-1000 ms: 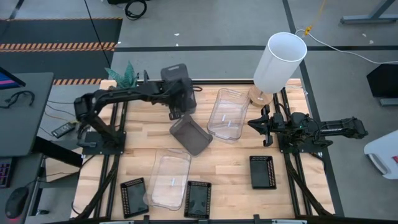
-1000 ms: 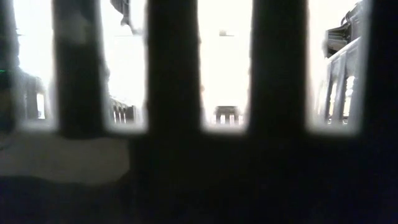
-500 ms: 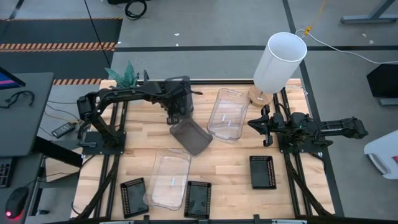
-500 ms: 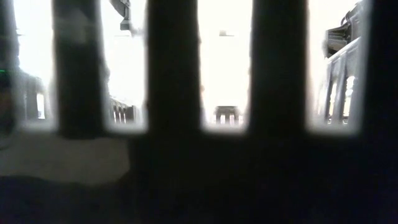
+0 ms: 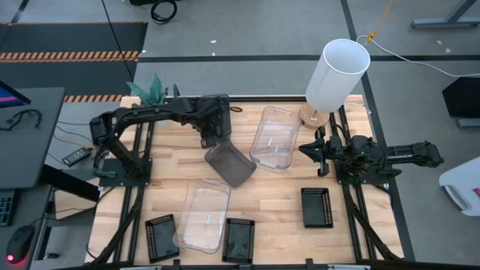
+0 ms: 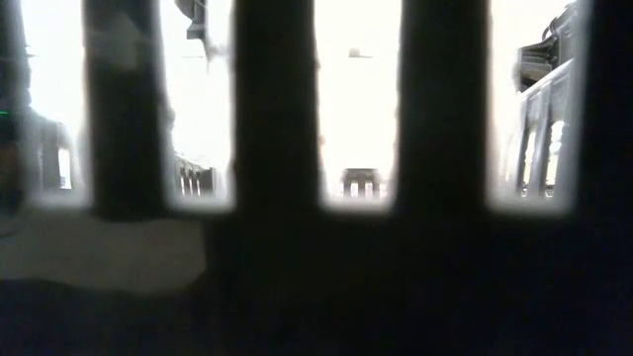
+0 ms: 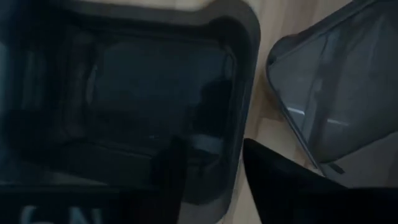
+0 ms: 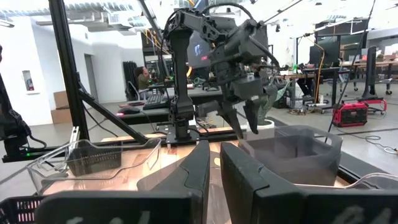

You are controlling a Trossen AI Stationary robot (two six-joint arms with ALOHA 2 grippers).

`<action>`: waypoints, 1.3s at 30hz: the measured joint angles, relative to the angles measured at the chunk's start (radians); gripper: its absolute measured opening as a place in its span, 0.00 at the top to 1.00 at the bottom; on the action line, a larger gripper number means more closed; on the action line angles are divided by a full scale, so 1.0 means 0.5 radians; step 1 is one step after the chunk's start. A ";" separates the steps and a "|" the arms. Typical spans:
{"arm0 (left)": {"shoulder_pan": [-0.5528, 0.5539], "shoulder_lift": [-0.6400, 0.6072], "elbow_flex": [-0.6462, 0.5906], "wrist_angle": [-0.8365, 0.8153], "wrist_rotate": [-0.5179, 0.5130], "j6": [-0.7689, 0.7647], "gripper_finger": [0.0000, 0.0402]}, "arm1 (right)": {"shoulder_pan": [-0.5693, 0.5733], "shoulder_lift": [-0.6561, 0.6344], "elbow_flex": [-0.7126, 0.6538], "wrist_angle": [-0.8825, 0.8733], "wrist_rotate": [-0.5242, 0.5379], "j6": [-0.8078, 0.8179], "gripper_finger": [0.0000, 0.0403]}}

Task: Stack baskets by color
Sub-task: Stack the bottom left black transparent bin on the top black transparent bin, then stack the bottom black transparent bin on the black transparent bins

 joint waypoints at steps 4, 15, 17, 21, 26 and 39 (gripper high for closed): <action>-0.054 -0.103 0.001 0.030 -0.029 -0.094 0.51 | 0.000 0.000 0.000 0.000 0.000 0.000 0.89; -0.323 -0.007 0.002 -0.153 0.149 -0.768 0.60 | 0.000 0.000 0.000 0.000 0.000 0.000 0.89; -0.335 0.023 0.002 -0.190 0.149 -0.846 0.62 | 0.000 0.000 0.001 0.000 0.000 0.000 0.89; -0.336 0.034 0.000 -0.190 0.108 -0.989 0.65 | 0.000 0.001 0.001 0.000 0.000 0.000 0.89; -0.348 0.076 0.002 -0.202 0.034 -1.070 0.61 | 0.000 0.001 0.001 0.006 0.001 0.000 0.89; -0.361 0.327 0.000 -0.184 0.041 -1.086 0.54 | 0.000 0.001 0.001 0.015 0.001 0.000 0.89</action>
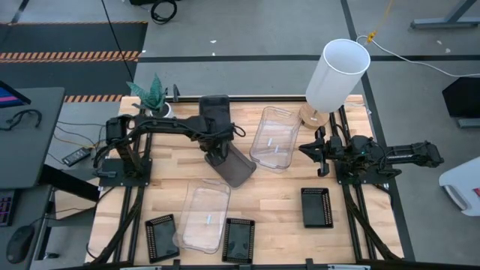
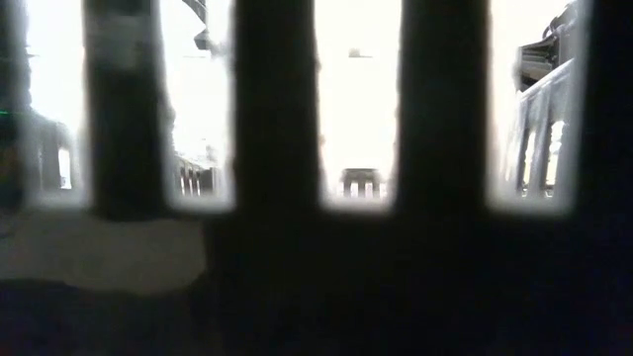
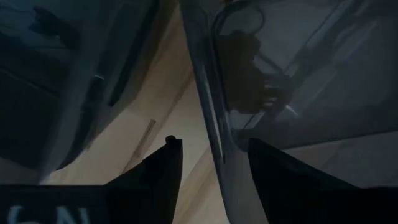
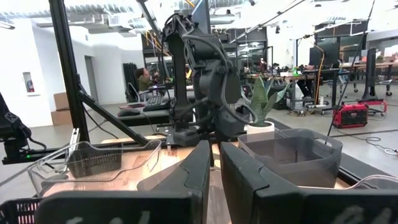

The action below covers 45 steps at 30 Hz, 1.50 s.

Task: Stack baskets by color
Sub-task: Stack the bottom black transparent bin on the black transparent bins

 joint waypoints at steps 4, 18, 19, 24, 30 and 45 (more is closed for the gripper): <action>-0.003 0.026 0.001 0.024 -0.001 0.004 0.62 | 0.000 0.000 0.000 0.000 0.000 0.000 0.89; -0.008 0.031 0.001 0.037 -0.065 0.049 0.98 | 0.000 0.000 0.000 0.024 0.000 0.000 0.89; -0.008 0.031 0.001 0.030 -0.066 0.049 0.97 | 0.000 0.000 0.000 0.024 0.000 0.000 0.89; -0.008 0.030 0.001 0.000 -0.066 0.052 0.98 | 0.000 0.000 0.000 0.030 0.000 0.001 0.89; -0.005 0.009 0.079 -0.078 -0.066 0.066 0.98 | 0.000 0.000 0.000 0.030 0.000 0.001 0.89; 0.003 0.002 0.961 -0.796 -0.126 0.381 0.98 | 0.000 0.000 0.000 0.030 0.000 0.000 0.89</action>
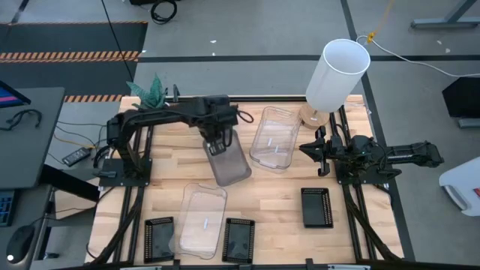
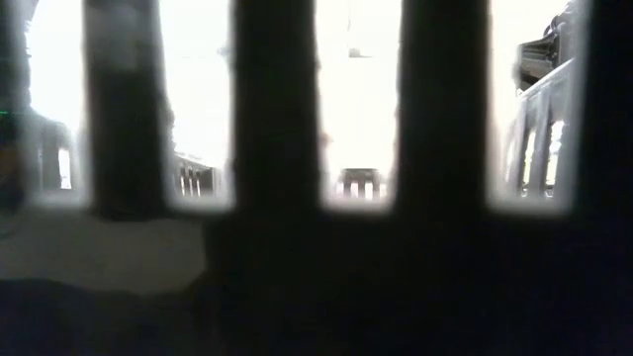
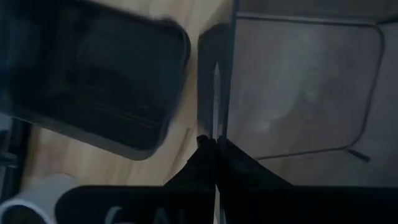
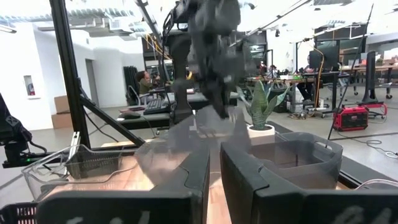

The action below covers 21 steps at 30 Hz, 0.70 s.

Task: Stack baskets by color
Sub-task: Stack the bottom black transparent bin on the black transparent bins

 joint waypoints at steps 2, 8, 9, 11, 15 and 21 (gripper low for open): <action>0.020 0.000 0.136 -0.085 0.000 0.054 0.98 | -0.001 0.000 0.000 0.000 0.000 0.000 0.89; 0.172 -0.001 0.452 -0.186 -0.088 0.318 0.98 | 0.000 0.000 0.000 0.000 0.000 0.000 0.89; 0.214 -0.001 0.475 -0.185 -0.106 0.379 0.99 | 0.000 0.000 0.000 0.000 0.000 0.000 0.89; 0.311 -0.001 0.494 -0.184 -0.134 0.489 0.99 | 0.000 0.000 0.000 0.000 0.000 0.000 0.89; 0.524 -0.001 0.495 -0.130 -0.180 0.674 0.99 | -0.001 0.000 0.000 0.000 0.000 0.000 0.89; 0.806 -0.001 0.495 0.033 -0.143 0.983 0.99 | 0.000 0.000 0.000 -0.001 0.000 0.000 0.89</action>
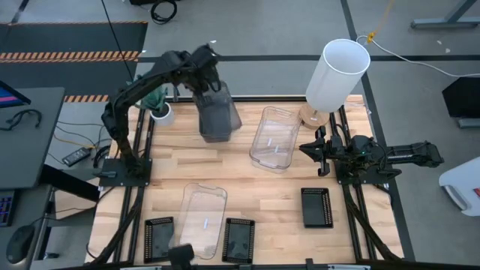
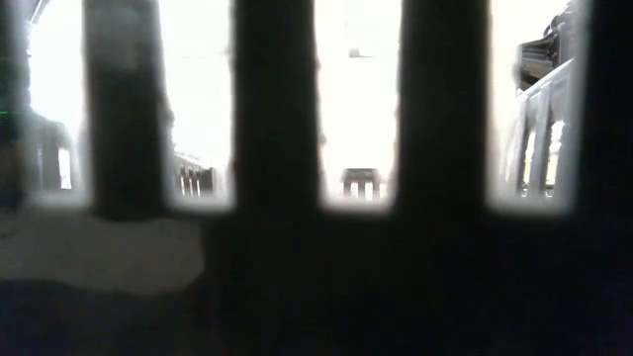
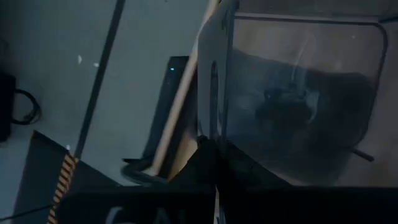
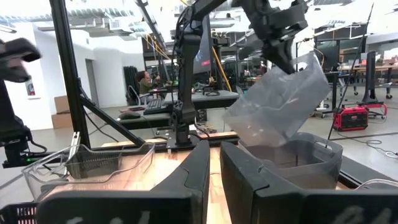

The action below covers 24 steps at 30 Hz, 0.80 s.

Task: Stack baskets by color
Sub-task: Stack the bottom black transparent bin on the black transparent bins

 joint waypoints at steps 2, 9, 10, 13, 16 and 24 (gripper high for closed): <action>0.083 0.004 0.000 0.039 0.007 0.114 0.99 | 0.000 0.000 0.000 0.000 0.000 0.000 0.89; 0.270 0.067 0.001 0.163 0.176 0.380 0.99 | -0.001 0.000 0.000 0.001 0.000 -0.001 0.89; 0.279 0.083 0.001 0.167 0.183 0.422 0.99 | 0.000 0.000 0.000 0.000 0.000 0.000 0.89; 0.290 0.149 0.001 0.139 0.192 0.530 0.99 | 0.000 0.000 0.000 0.001 0.000 0.000 0.89; 0.288 0.213 0.001 0.101 0.191 0.627 0.99 | 0.000 0.000 0.000 0.001 0.000 0.000 0.89; 0.267 0.344 0.001 0.041 0.253 0.818 0.99 | 0.000 0.000 0.000 0.000 0.000 -0.001 0.89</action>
